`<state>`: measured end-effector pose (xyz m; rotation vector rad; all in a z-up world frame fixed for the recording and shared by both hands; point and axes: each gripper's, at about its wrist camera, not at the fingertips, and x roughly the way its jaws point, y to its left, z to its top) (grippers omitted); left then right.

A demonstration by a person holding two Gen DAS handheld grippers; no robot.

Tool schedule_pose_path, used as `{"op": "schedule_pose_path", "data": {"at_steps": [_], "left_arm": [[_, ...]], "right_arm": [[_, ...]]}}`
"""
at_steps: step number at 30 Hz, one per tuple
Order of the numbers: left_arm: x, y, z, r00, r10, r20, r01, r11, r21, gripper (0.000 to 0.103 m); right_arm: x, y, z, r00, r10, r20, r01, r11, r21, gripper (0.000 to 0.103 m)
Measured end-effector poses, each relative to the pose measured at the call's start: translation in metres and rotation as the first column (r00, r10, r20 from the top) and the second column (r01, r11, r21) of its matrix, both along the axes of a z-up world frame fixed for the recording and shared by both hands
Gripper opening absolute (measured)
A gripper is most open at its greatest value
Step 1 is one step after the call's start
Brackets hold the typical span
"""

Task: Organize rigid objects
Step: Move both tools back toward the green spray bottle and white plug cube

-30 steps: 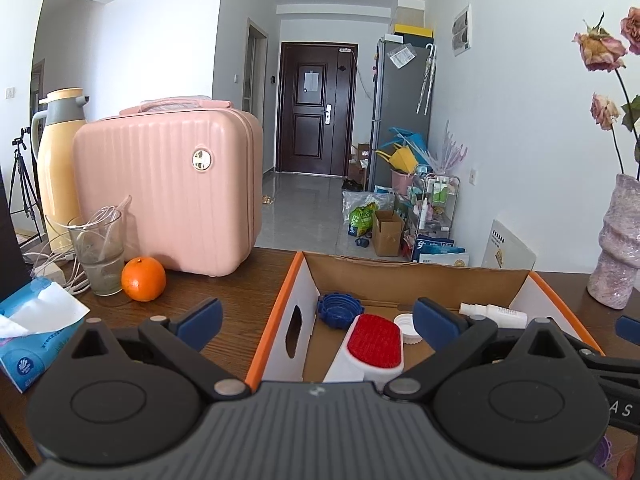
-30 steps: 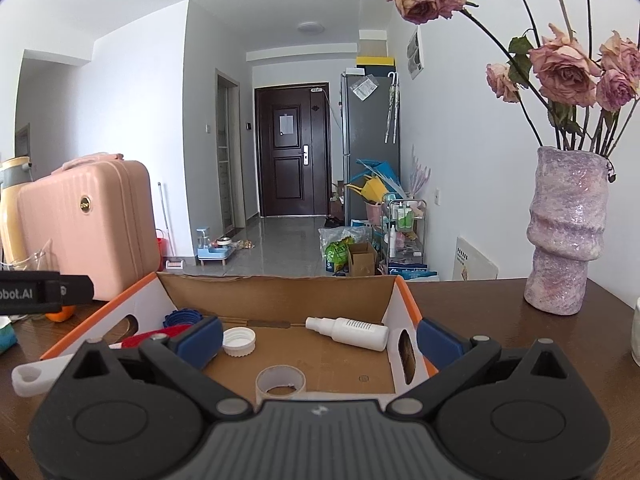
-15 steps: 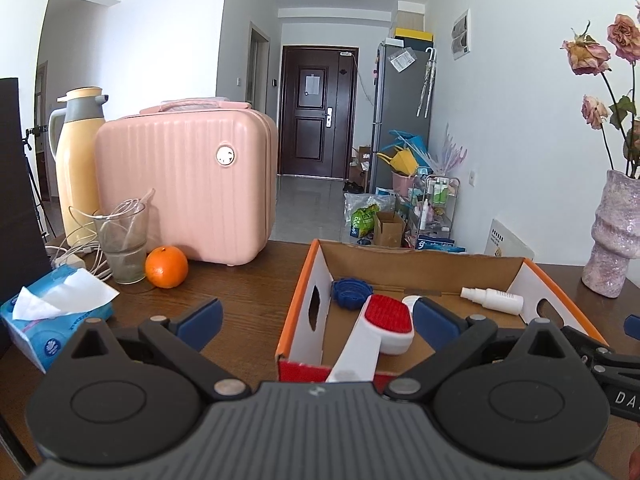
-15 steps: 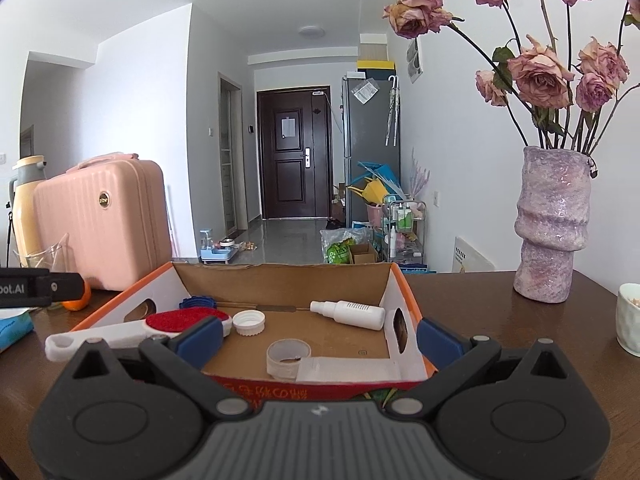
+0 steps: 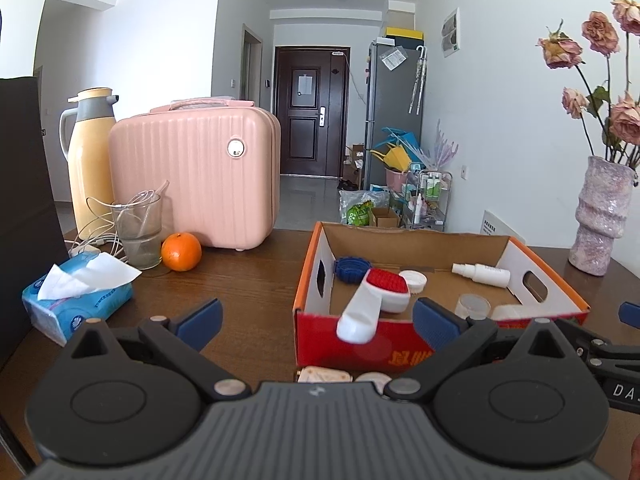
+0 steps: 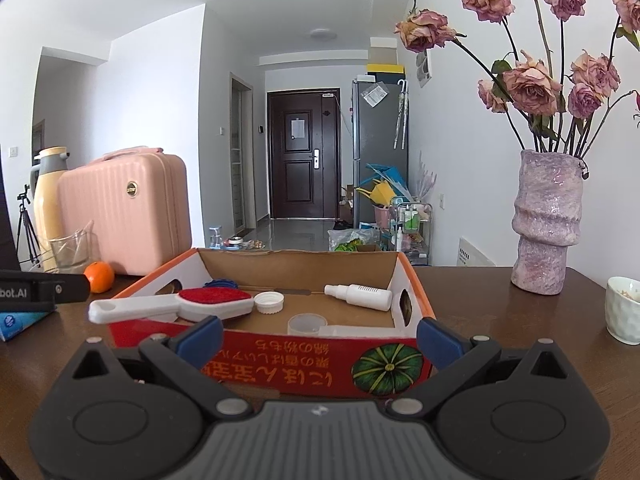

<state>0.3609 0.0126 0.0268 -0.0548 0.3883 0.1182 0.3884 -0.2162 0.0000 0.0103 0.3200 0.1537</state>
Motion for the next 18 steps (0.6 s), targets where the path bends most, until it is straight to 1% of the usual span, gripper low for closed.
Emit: {"op": "schedule_pose_path", "data": {"at_steps": [12,18], "left_arm": [[-0.034,0.007,-0.014,0.997,-0.045,-0.055,0.044,0.999,-0.009,0.103],[-0.043,0.01,-0.02,0.994,-0.063,-0.084,0.062,0.998,-0.016,0.103]], "right_arm": [[-0.039,0.007,-0.01,0.999,0.043,-0.028,-0.044,0.999,-0.007,0.103],[-0.052,0.01,-0.015,0.997,0.06,-0.048,-0.06,0.998,-0.008,0.103]]}}
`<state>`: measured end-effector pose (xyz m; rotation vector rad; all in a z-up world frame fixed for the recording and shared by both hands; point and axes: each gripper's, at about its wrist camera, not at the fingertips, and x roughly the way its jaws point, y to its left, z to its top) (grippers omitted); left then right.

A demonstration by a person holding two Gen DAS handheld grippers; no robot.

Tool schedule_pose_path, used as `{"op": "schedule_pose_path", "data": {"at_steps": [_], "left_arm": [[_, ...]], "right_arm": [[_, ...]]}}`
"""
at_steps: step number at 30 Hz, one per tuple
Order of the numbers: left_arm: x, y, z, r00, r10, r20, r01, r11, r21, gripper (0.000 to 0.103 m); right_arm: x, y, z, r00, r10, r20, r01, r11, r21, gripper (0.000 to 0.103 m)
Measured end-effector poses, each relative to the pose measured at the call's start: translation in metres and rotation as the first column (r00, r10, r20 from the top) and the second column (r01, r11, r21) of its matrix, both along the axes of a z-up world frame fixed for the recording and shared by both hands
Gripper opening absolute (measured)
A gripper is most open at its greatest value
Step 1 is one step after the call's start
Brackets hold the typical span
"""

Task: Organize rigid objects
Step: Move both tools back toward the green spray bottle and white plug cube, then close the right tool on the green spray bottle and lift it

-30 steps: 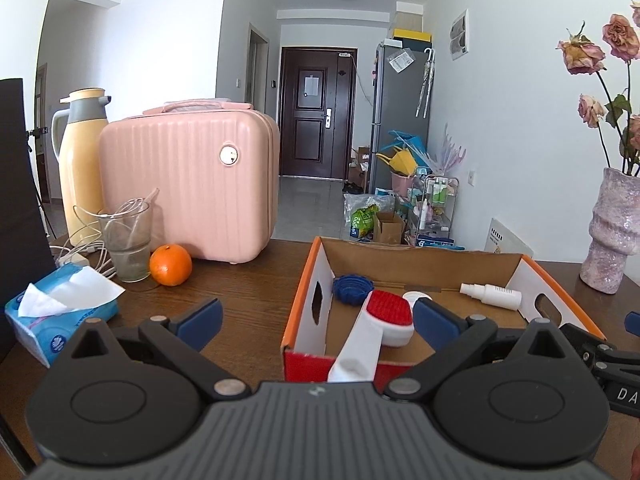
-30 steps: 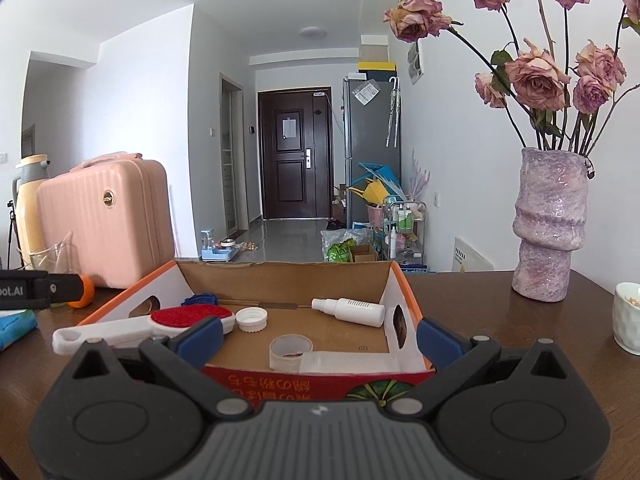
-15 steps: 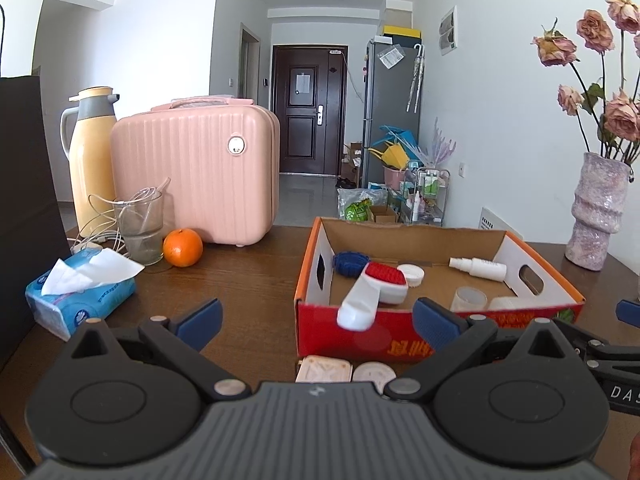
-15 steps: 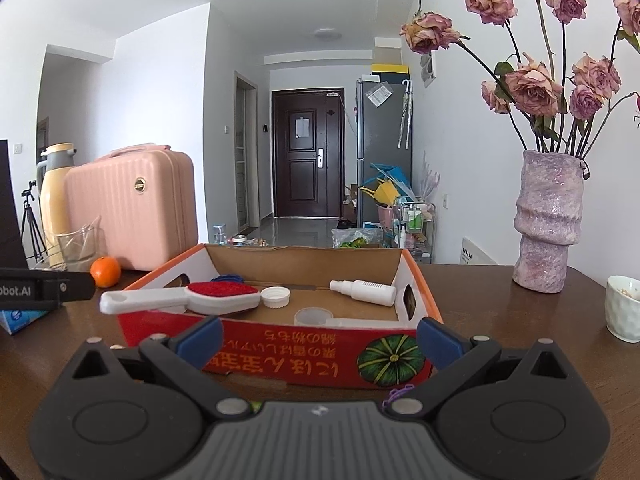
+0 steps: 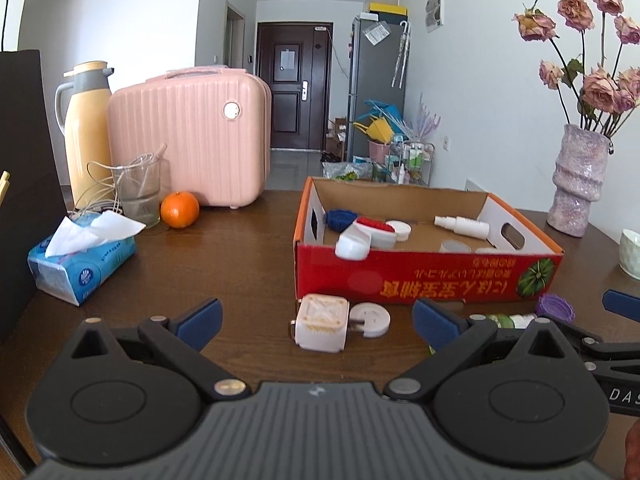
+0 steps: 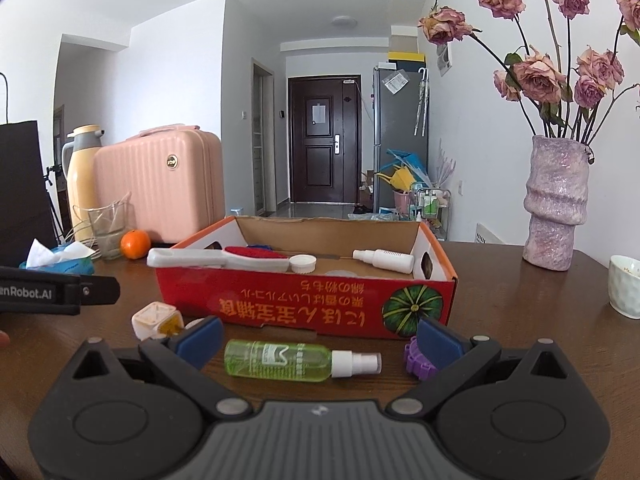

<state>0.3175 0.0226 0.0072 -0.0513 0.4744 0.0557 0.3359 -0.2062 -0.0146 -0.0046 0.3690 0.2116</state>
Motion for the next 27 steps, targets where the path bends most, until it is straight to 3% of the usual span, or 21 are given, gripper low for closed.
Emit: {"op": "schedule_pose_path", "data": {"at_steps": [19,27], "left_arm": [[0.002,0.003,-0.005,0.999,-0.019,-0.033,0.019,1.0,-0.009,0.103],[0.003,0.006,-0.005,0.999,-0.016,-0.043,0.016,1.0,-0.016,0.103]], "right_arm": [[0.011,0.007,-0.009,0.996,0.035,-0.077,-0.039,0.998,-0.053,0.103],[0.033,0.02,-0.018,0.988,0.104,-0.113,-0.126,0.97,-0.207,0.103]]}}
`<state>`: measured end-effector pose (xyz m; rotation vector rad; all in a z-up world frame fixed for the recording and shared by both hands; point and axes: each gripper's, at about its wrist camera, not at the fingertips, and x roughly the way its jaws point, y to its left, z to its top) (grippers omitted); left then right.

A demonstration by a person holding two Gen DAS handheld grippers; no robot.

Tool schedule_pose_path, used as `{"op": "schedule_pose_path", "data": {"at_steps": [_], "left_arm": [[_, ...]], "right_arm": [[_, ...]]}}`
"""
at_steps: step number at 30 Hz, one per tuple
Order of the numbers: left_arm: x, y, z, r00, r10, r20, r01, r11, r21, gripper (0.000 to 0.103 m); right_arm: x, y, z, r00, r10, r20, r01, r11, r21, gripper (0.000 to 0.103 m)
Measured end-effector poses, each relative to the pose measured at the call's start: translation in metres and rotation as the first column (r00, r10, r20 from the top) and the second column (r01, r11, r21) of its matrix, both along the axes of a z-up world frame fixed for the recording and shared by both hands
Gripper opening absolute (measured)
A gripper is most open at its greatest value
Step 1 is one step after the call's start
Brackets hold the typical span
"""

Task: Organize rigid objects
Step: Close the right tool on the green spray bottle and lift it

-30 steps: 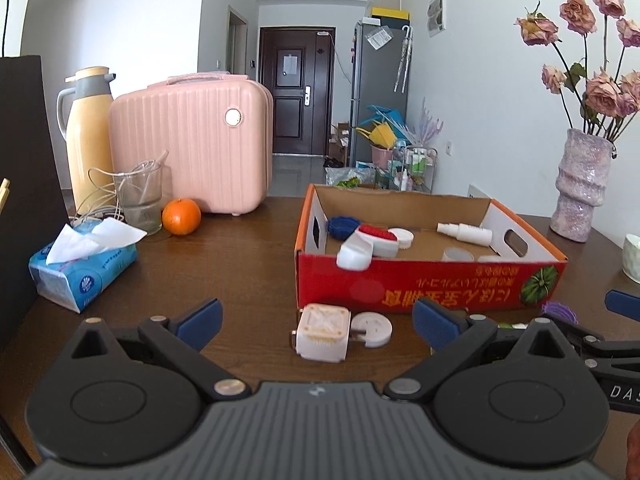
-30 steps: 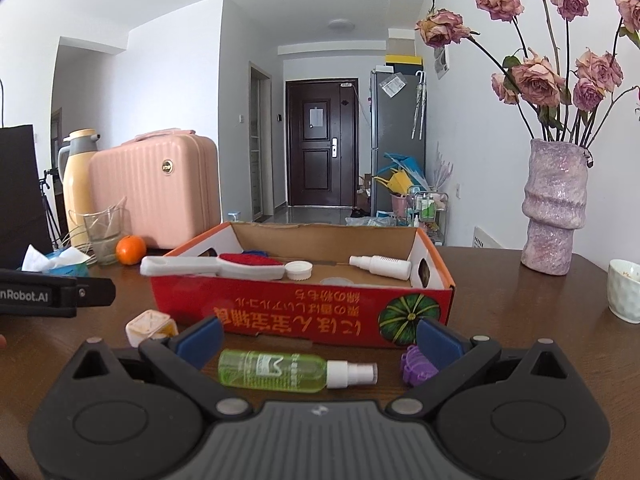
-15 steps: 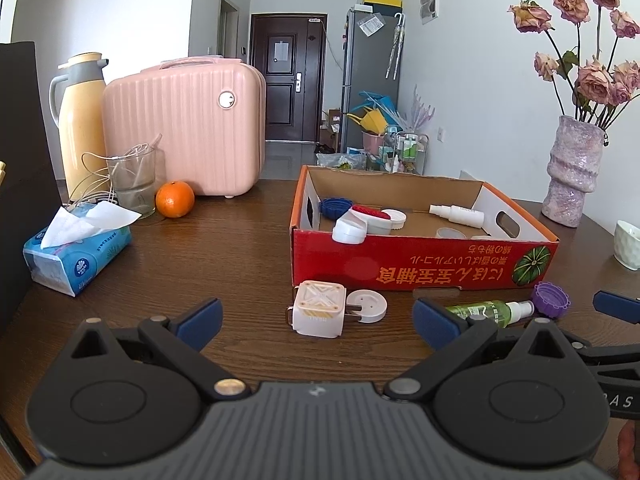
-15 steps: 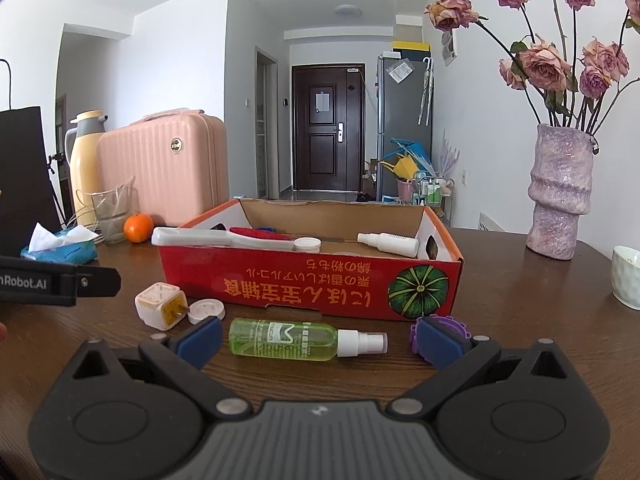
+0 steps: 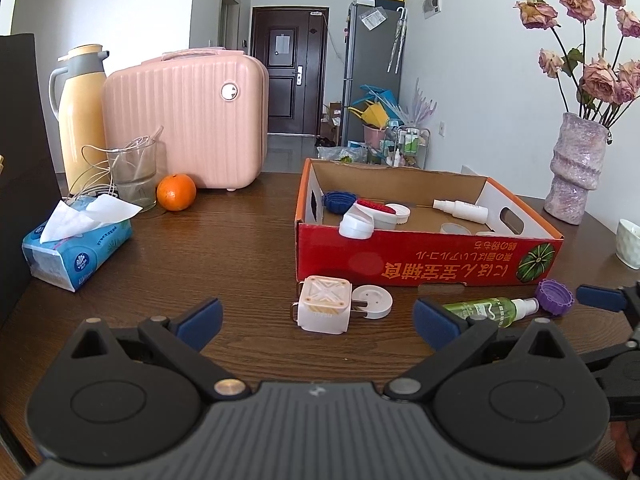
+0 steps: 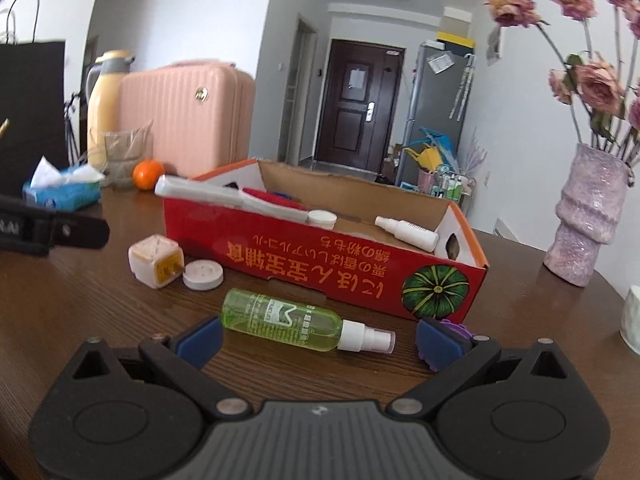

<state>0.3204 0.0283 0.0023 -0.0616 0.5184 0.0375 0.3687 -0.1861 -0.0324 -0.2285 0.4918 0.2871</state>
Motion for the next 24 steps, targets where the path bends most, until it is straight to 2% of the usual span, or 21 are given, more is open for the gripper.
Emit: {"op": "schedule_pose_path", "data": {"at_steps": [6,12,18,19,22,24], "left_arm": [[0.002,0.001,-0.001,1.0,0.0,-0.008,0.0,1.0,0.0,0.103],[0.004,0.005,-0.001,1.0,0.007,-0.011,-0.008,1.0,-0.006,0.103],[0.008,0.012,-0.004,1.0,0.015,-0.027,-0.015,1.0,-0.017,0.103],[0.008,0.012,-0.004,0.999,0.014,-0.029,-0.014,1.0,-0.017,0.103],[0.009,0.012,-0.004,0.999,0.012,-0.031,-0.012,1.0,-0.016,0.103],[0.009,0.012,-0.005,0.999,0.012,-0.034,-0.012,1.0,-0.015,0.103]], "right_arm": [[0.031,0.012,-0.011,0.999,0.039,-0.034,-0.042,0.994,-0.101,0.103],[0.056,0.017,-0.02,0.992,0.088,-0.089,-0.096,0.992,-0.083,0.103],[0.065,0.022,-0.022,0.976,0.179,-0.127,-0.187,0.981,-0.053,0.092],[0.066,0.022,-0.021,0.973,0.189,-0.131,-0.196,0.98,-0.045,0.086],[0.068,0.02,-0.02,0.966,0.207,-0.157,-0.212,0.977,-0.011,0.078],[0.068,0.018,-0.018,0.962,0.214,-0.173,-0.214,0.977,0.013,0.067]]}}
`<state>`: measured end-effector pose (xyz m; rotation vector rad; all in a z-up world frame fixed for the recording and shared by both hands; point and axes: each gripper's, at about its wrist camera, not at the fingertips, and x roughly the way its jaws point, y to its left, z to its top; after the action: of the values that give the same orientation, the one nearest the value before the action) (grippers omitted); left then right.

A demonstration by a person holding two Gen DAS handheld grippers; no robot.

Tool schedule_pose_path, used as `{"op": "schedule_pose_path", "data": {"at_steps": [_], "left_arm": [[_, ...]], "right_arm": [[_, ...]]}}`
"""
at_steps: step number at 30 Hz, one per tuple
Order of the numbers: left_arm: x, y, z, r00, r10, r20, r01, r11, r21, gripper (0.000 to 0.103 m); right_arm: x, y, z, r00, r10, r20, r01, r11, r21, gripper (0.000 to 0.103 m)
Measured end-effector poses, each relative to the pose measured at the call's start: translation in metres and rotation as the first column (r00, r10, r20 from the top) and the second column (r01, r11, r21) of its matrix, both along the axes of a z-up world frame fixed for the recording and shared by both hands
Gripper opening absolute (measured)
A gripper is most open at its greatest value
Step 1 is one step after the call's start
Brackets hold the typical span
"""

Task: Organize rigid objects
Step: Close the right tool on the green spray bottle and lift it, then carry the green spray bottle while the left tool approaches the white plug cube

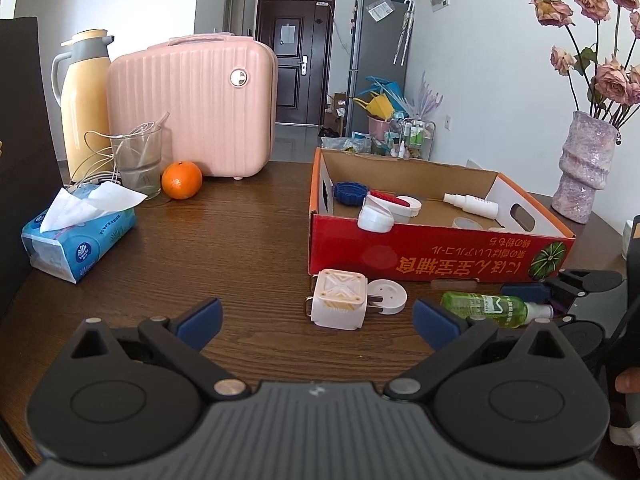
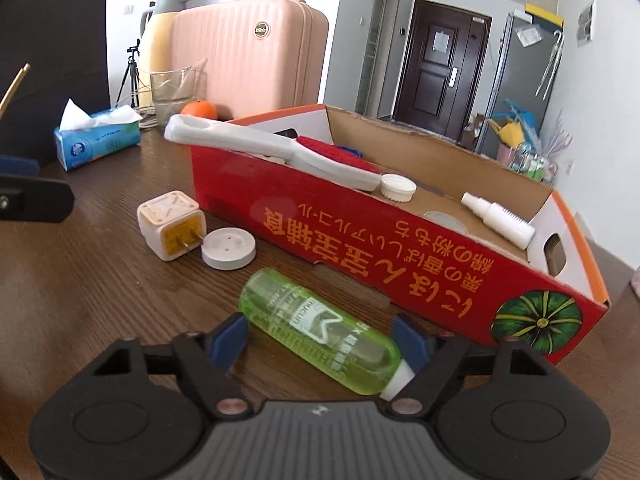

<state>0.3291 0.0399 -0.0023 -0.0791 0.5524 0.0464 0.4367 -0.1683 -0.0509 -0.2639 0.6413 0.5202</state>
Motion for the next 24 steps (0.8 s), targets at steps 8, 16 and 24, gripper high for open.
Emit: {"op": "schedule_pose_path", "data": {"at_steps": [8,16,24], "left_arm": [[0.0,0.0,-0.001,1.0,0.003,-0.005,-0.003,1.0,0.0,0.103],[0.0,0.001,0.0,1.0,0.005,-0.002,-0.005,1.0,-0.001,0.103],[0.0,0.002,0.0,1.0,0.006,-0.003,-0.006,1.0,-0.005,0.103]], "right_arm": [[-0.011,0.001,0.0,0.999,0.019,-0.034,-0.017,0.999,0.043,0.03],[-0.004,0.007,0.001,0.997,-0.047,-0.056,0.051,0.996,0.071,0.032],[0.0,0.019,0.0,0.996,-0.085,-0.037,0.087,0.994,0.065,0.031]]}}
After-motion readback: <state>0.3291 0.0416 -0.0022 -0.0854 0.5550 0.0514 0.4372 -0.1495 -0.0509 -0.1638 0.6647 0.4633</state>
